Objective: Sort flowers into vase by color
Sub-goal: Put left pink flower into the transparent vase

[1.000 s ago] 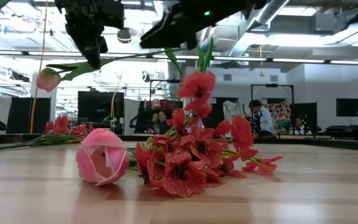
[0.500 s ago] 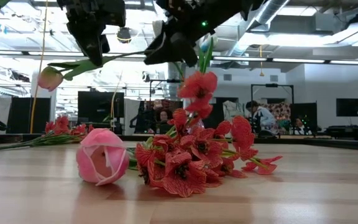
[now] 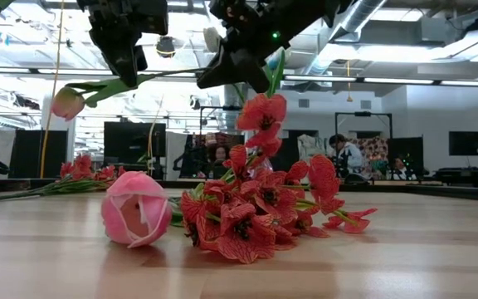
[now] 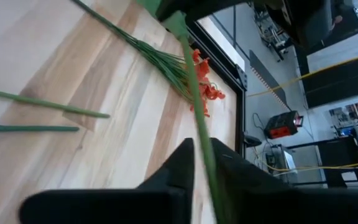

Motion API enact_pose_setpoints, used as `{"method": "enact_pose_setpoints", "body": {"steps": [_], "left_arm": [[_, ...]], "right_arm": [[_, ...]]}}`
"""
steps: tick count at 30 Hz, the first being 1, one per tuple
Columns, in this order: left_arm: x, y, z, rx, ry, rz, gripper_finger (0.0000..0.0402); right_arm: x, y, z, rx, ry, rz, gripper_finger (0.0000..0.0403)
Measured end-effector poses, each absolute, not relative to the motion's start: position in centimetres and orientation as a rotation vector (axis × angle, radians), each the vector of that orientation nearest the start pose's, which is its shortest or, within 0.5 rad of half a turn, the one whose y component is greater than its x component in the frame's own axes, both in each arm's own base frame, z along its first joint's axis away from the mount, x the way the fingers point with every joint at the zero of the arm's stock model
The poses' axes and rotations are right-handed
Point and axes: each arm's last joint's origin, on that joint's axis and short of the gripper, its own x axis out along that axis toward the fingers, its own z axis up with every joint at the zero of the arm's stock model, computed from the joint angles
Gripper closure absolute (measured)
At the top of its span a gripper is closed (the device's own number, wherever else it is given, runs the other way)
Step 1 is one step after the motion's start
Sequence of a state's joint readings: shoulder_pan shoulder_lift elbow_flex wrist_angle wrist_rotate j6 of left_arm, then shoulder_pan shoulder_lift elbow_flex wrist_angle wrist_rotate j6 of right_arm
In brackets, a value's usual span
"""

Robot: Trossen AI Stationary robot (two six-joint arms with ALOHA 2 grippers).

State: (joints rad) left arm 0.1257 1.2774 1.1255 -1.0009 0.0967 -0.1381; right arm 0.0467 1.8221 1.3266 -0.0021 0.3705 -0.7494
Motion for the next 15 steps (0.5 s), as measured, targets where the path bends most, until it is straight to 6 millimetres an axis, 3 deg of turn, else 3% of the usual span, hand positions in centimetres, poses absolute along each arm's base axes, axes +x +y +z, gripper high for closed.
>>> {"method": "enact_pose_setpoints", "body": {"steps": [4, 10, 15], "left_arm": [[23.2, 2.7, 29.0, -0.242, 1.145, 0.1, 0.0374], [23.3, 2.7, 29.2, -0.236, 1.134, 0.097, 0.0344], [23.7, 2.7, 31.2, -0.177, 1.071, 0.063, 0.0294]], "right_arm": [[41.3, 0.9, 25.0, -0.832, 0.589, -0.117, 0.0384], [41.2, 1.1, 25.1, -0.799, 0.587, -0.123, 0.038], [41.0, 1.1, 24.9, -0.728, 0.608, -0.134, 0.0385]]}}
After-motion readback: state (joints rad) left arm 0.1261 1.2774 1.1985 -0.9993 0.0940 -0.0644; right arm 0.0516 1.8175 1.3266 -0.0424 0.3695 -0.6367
